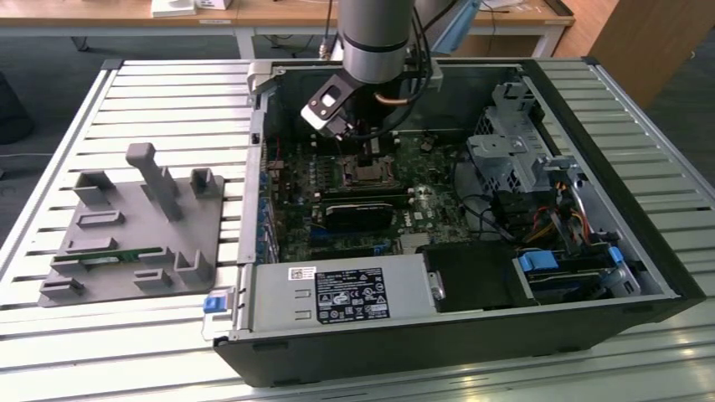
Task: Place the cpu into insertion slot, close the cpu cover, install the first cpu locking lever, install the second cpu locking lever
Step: 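Close the cpu cover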
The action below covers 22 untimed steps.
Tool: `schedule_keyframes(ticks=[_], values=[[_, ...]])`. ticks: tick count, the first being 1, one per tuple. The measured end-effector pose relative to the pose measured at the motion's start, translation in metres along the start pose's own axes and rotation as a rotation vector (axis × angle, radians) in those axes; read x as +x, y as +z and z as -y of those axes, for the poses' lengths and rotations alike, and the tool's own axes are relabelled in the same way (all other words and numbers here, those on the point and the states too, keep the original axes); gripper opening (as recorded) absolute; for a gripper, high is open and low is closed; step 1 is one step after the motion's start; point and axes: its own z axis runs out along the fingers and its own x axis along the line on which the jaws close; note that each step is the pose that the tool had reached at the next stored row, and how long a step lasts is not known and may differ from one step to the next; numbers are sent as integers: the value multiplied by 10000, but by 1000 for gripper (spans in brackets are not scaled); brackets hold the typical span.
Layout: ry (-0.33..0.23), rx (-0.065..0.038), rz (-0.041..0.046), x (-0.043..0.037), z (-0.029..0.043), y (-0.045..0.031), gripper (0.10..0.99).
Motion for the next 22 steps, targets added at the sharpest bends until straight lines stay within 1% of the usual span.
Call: schedule_keyframes(ticks=[11,22], values=[[-1,2,2,-1,38,52,106],[0,1,1,0,69,76,106]])
